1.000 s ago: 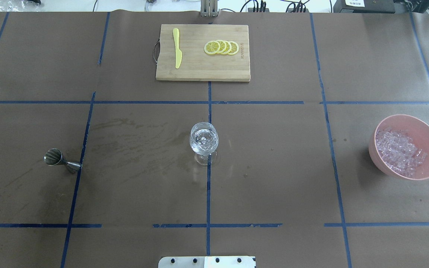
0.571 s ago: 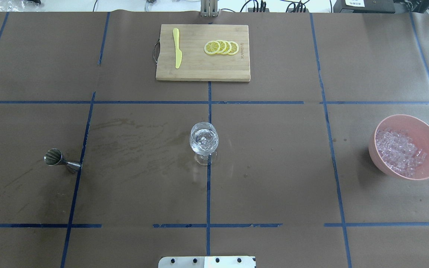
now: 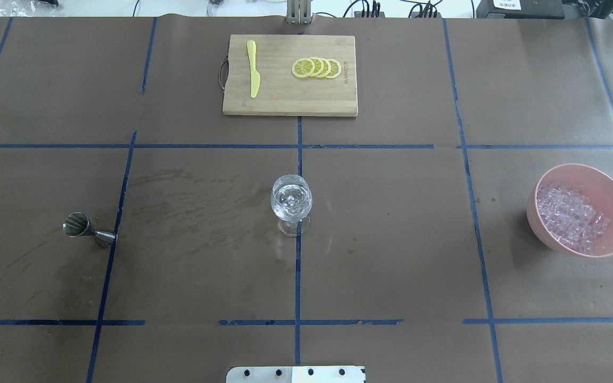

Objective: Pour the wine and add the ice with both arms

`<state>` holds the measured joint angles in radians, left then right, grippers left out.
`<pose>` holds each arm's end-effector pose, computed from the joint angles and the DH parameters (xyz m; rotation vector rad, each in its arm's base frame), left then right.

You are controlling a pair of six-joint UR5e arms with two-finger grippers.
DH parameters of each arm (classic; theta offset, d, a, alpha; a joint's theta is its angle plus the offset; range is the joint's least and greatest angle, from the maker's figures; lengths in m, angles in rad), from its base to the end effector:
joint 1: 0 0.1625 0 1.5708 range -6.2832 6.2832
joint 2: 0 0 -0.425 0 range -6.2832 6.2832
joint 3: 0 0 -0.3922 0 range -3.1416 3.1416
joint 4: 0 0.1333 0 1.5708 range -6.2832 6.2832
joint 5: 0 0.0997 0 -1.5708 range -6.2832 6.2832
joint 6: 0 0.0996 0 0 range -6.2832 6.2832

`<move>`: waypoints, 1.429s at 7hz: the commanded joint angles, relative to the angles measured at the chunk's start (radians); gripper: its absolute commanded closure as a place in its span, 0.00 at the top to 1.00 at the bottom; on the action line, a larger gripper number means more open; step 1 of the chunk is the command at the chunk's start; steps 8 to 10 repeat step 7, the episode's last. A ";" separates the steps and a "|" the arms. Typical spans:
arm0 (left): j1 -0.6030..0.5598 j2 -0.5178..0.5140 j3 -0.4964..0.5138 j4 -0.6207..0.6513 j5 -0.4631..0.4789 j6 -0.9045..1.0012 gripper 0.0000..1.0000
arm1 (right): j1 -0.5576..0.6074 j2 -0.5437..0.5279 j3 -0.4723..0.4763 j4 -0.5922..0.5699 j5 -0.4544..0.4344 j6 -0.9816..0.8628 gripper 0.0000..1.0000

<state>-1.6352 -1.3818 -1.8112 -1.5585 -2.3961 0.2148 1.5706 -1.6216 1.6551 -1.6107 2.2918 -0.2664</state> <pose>-0.0866 -0.4094 0.6234 0.1515 0.8129 0.1579 0.0675 -0.4696 0.6493 0.0899 -0.7174 -0.2526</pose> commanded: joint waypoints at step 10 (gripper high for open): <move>0.000 0.000 0.006 0.000 0.000 0.000 1.00 | -0.001 0.000 -0.001 0.000 0.000 0.001 1.00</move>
